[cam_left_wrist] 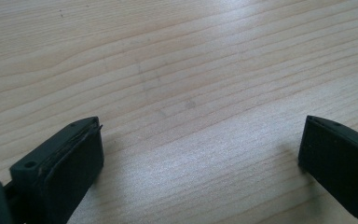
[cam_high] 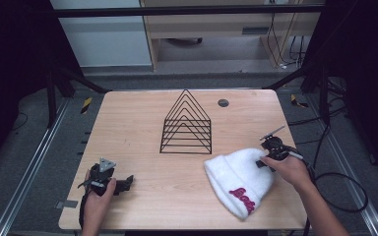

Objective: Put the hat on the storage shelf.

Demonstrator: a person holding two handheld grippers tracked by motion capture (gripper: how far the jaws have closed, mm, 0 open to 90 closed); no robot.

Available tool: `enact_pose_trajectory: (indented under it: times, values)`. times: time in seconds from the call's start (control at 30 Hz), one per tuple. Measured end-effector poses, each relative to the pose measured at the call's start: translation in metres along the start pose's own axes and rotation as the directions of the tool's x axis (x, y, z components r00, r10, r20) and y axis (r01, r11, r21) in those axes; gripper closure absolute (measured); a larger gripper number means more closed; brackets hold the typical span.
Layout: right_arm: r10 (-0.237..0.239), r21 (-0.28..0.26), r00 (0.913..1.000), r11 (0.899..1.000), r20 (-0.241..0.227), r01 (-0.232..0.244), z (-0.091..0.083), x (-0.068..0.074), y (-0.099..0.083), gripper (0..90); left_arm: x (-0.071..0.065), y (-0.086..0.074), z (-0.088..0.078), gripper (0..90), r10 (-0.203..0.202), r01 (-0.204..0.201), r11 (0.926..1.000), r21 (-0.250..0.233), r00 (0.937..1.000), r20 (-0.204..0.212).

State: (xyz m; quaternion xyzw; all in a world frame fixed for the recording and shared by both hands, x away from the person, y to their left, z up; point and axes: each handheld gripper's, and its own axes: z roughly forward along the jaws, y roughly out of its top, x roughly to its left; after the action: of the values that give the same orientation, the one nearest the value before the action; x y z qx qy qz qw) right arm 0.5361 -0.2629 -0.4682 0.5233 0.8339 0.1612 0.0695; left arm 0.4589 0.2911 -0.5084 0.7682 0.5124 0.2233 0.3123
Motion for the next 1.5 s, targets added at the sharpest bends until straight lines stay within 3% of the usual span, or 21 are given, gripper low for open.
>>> enact_pose_trajectory:
  times: [0.43, 0.77, 1.27, 1.5]
  values:
    - [-0.004, -0.007, 1.0, 1.0, -0.008, 0.004, 0.0, 0.001, -0.001, 60.0, 0.0, 0.0, 0.0, 0.0, 0.003, -0.003, 1.0, 0.0, 1.0, -0.001]
    - [-0.014, -0.016, 0.9997, 1.0, -0.021, 0.014, 0.0, 0.003, -0.002, 71.2, 0.0, 0.0, 0.0, 0.0, 0.0, 0.0, 1.0, 0.0, 1.0, 0.0]
    - [-0.044, -0.031, 0.999, 0.999, -0.011, 0.044, -0.001, 0.005, -0.002, 77.4, 0.0, 0.0, 0.0, 0.0, 0.003, -0.003, 1.0, 0.0, 1.0, -0.001]
    - [-0.06, -0.112, 0.9982, 0.992, 0.004, 0.06, -0.014, 0.009, -0.002, 79.0, 0.0, 0.0, 0.0, 0.0, 0.0, 0.0, 1.0, 0.0, 1.0, 0.0]
